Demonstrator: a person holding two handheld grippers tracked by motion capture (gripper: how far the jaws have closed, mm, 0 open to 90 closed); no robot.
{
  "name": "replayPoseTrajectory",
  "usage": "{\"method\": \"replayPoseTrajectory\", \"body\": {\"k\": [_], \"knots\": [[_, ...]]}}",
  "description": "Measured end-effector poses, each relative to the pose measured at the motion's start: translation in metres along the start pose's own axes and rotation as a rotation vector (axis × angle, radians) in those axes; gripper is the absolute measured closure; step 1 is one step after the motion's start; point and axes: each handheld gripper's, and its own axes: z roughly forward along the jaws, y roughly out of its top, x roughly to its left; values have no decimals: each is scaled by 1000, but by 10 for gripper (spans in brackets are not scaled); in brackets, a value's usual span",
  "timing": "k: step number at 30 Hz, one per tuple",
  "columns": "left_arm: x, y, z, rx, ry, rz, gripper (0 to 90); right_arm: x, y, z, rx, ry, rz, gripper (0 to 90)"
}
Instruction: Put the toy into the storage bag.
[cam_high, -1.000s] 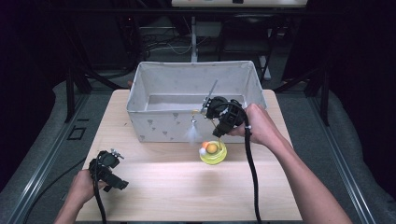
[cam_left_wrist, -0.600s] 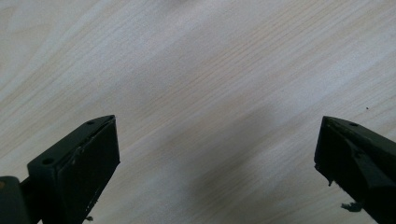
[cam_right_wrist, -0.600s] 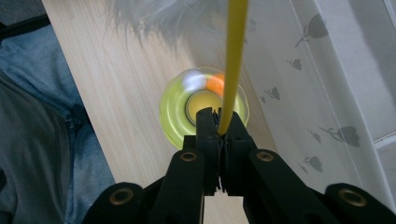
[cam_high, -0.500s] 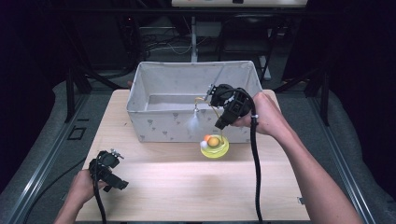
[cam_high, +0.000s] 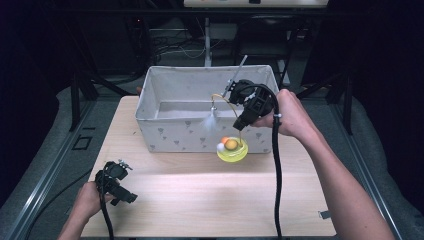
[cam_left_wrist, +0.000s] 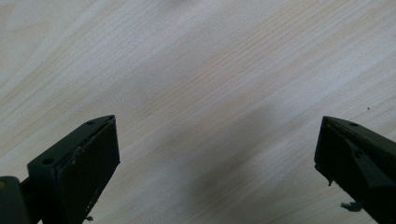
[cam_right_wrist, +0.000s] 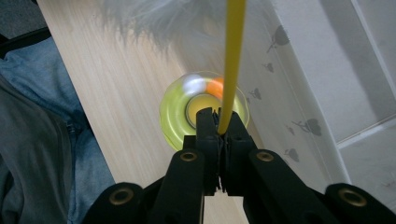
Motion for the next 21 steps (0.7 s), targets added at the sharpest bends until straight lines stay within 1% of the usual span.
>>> {"method": "replayPoseTrajectory", "body": {"k": [2, 8, 10, 12, 17, 18, 21], "knots": [[0, 0, 0, 1, -1, -2, 0, -2, 0, -3, -7, -4, 9, 882], [1, 0, 1, 0, -4, -10, 0, -6, 0, -12, -17, -11, 16, 882], [1, 0, 1, 4, -4, -1, 0, -8, 1, -14, -13, -12, 20, 882], [1, 0, 1, 7, -3, -1, 0, -11, 1, -16, -23, -10, 30, 882], [0, 0, 1, 6, -5, -6, 0, -18, 3, -20, -27, -18, 43, 882], [1, 0, 2, 8, -4, 0, 0, -19, 4, -21, -30, -23, 44, 882], [0, 0, 2, 10, -6, -4, 0, -22, 8, -26, -39, -33, 50, 882]]}}
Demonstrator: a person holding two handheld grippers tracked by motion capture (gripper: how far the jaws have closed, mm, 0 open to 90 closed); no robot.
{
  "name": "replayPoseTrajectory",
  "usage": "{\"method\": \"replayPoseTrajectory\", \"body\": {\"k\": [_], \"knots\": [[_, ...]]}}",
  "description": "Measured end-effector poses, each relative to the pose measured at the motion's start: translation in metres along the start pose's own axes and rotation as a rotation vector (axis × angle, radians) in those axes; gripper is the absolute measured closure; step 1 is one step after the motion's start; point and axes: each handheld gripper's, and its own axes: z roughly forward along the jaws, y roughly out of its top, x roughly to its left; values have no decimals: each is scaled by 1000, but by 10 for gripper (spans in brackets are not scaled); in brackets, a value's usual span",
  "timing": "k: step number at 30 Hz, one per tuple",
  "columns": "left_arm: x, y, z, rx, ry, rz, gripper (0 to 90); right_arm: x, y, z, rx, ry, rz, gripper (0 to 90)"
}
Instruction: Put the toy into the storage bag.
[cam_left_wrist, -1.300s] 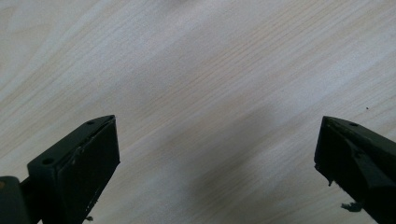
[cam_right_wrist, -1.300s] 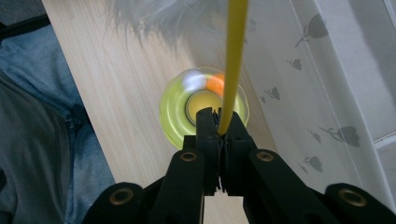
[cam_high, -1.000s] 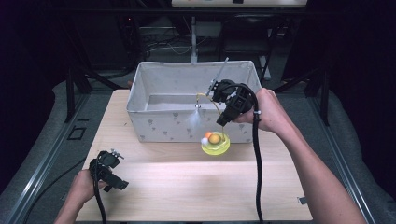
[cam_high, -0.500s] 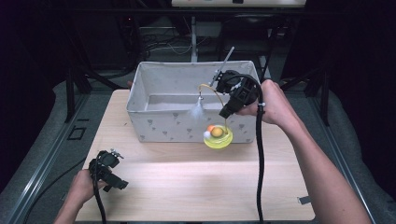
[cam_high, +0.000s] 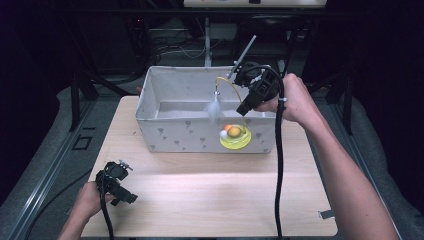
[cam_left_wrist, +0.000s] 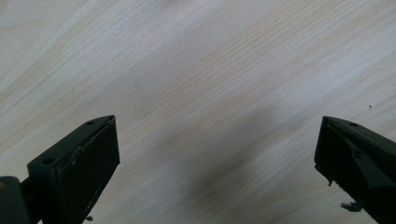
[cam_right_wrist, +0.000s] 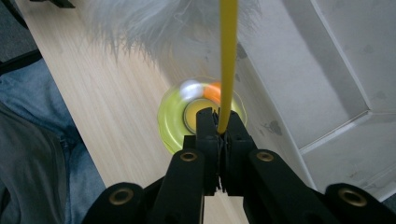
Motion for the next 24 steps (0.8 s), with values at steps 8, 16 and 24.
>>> {"method": "replayPoseTrajectory", "body": {"k": [8, 16, 24], "knots": [[0, 0, 1, 3, -2, 4, 0, -7, 12, -14, -38, -24, 16, 882], [0, 0, 1, 6, -5, 2, 0, -13, 27, -26, -53, -55, 25, 882], [0, 0, 2, 9, -6, 5, 0, -22, 39, -31, -65, -86, 47, 882]]}}
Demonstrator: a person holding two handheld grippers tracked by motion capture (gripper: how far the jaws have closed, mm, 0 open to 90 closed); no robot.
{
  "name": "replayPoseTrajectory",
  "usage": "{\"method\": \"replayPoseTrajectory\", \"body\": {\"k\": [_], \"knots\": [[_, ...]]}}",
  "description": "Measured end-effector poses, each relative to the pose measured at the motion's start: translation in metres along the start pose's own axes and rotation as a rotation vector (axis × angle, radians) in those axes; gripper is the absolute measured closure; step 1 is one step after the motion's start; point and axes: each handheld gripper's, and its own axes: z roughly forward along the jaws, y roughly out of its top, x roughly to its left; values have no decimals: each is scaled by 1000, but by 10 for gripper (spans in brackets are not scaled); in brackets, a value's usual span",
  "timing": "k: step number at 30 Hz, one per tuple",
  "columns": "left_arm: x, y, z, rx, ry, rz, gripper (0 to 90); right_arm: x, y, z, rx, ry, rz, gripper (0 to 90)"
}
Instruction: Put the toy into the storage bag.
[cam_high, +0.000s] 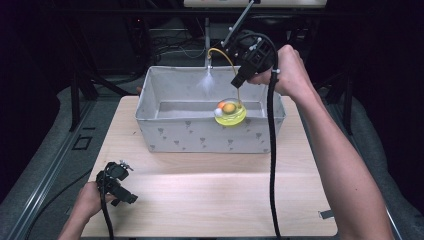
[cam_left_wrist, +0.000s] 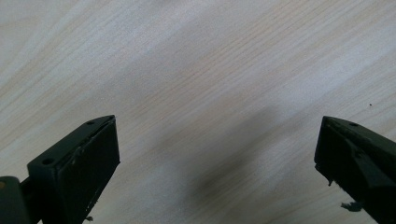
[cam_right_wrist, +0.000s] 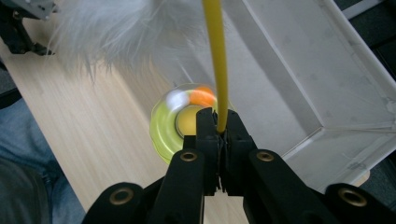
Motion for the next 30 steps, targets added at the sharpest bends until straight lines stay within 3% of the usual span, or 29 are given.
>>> {"method": "replayPoseTrajectory", "body": {"k": [16, 24, 30], "knots": [[-1, 0, 1, 9, -5, 10, 0, -22, 20, 1, -25, -63, 50, 883], [-3, 1, 1, 12, -10, 19, 0, -41, 26, 11, -32, -93, 105, 884], [-2, 1, 1, 14, -7, 20, 0, -53, 25, 20, -38, -89, 151, 884]]}}
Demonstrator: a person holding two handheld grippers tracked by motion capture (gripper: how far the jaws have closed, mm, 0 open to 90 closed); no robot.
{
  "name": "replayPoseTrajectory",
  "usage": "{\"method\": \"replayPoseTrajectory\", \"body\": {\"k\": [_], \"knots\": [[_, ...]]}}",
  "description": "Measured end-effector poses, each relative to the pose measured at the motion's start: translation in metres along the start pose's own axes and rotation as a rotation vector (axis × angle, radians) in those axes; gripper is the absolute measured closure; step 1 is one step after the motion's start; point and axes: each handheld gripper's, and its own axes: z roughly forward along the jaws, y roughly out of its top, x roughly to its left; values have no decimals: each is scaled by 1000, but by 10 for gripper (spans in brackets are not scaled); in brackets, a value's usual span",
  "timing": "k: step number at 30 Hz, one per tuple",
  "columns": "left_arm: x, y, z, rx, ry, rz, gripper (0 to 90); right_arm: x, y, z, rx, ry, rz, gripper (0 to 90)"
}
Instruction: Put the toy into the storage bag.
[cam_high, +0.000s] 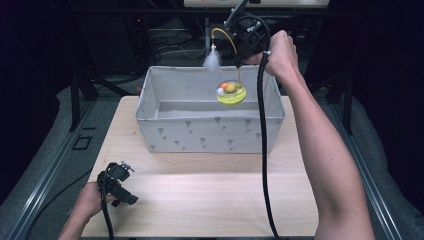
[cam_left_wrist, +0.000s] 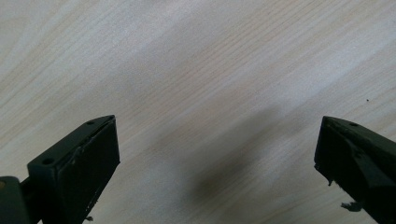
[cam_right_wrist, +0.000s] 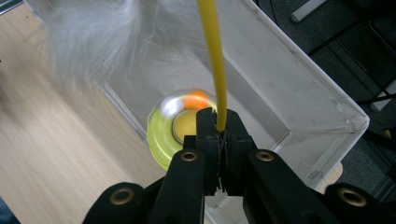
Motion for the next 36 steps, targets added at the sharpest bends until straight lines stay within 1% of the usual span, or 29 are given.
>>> {"method": "replayPoseTrajectory", "body": {"k": [5, 12, 14, 16, 21, 22, 26, 33, 36], "knots": [[-1, 0, 1, 3, 0, 4, 0, -8, 1, 6, -2, -17, 20, 884], [-2, 0, 1, 2, -1, 8, 0, -15, 1, 15, -4, -22, 46, 884], [-1, 0, 2, 12, 4, 7, 0, -17, 0, 18, -8, -21, 53, 884], [-1, 0, 2, 20, 7, 6, 0, -20, -1, 21, -7, -23, 53, 884], [-2, 0, 2, 14, 4, 5, 0, -24, -4, 29, -1, -32, 63, 884], [-2, 0, 2, 16, 4, 4, 0, -27, -6, 33, 7, -35, 65, 884], [-2, 1, 2, 14, 5, 13, 0, -31, -11, 39, 10, -43, 78, 884], [-2, 1, 2, 15, 5, 11, 0, -36, -20, 47, 17, -44, 92, 884], [-2, 1, 2, 11, 4, 10, 0, -41, -26, 51, 20, -40, 102, 884]]}}
